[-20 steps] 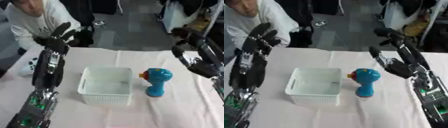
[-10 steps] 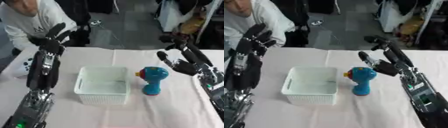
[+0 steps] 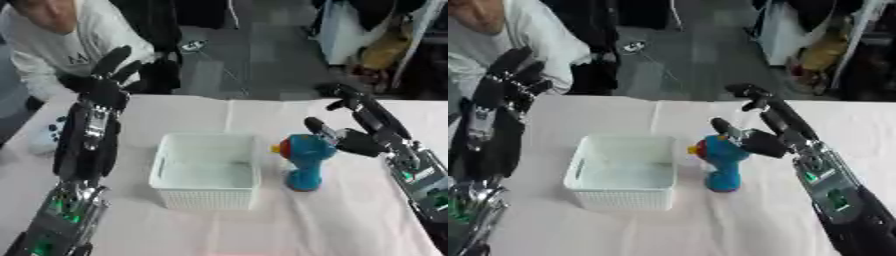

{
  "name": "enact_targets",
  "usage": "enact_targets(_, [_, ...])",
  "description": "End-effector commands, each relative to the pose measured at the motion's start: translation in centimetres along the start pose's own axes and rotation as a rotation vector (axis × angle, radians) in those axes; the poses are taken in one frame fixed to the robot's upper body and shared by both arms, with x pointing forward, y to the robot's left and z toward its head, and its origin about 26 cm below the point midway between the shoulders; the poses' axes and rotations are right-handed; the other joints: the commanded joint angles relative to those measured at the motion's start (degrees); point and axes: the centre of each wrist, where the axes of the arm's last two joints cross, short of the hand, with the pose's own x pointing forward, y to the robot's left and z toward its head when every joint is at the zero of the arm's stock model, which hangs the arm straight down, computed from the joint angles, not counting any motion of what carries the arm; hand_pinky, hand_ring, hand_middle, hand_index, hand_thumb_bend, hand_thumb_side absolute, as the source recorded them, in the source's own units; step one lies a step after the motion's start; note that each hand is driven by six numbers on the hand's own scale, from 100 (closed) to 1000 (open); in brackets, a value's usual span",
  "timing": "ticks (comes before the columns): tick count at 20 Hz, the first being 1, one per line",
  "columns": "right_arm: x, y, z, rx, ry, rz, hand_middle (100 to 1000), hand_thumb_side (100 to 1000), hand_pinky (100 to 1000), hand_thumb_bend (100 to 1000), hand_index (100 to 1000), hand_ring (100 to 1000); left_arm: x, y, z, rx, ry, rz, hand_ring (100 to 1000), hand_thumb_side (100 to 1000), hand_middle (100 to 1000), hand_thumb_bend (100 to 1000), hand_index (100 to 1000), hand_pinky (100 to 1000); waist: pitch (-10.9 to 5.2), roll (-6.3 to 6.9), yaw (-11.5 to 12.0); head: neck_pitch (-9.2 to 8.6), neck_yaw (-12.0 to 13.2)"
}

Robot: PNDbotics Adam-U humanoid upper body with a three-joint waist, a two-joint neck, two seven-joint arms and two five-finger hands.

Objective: Pick up objects on the table and place them in the box.

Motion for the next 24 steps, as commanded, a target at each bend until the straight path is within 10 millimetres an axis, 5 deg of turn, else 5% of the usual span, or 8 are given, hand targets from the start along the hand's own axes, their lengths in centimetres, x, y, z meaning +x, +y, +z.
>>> enact_targets(1, [0.3, -1.2, -0.7, -0.001, -0.020, 0.023, 890, 714, 786, 582, 951, 904, 0.6, 0.3, -0.6, -0.014, -0.026, -0.011, 929, 829, 954, 318, 962, 854, -0.89, 0.04, 0.0, -0.66, -0.3])
enact_targets(6, [-0.4, -1.3, -0.6, 0.045, -0.017, 0.024, 898, 697, 809, 744, 966, 915, 0.6, 0.3, -0.6, -0.013, -0.026, -0.011, 929, 829, 954, 317, 962, 854, -0.90, 0.03, 0.0, -0.69, -0.2])
enact_targets(10, [-0.8, -1.5, -0.5, 0.048, -0.014, 0.026, 897, 672, 814, 778, 967, 916, 0.6, 0.3, -0.6, -0.013, -0.026, -0.011, 929, 829, 954, 318, 962, 854, -0.89, 0.02, 0.0, -0.67, -0.1])
enact_targets(24, [-0.8, -2.1, -0.9, 0.097, -0.021, 0.098, 912, 599, 848, 743, 976, 935, 0.7, 0.3, -0.6, -0.013, -0.029, -0.011, 929, 828, 954, 318, 963, 855, -0.94, -0.04, 0.2, -0.91, 0.0])
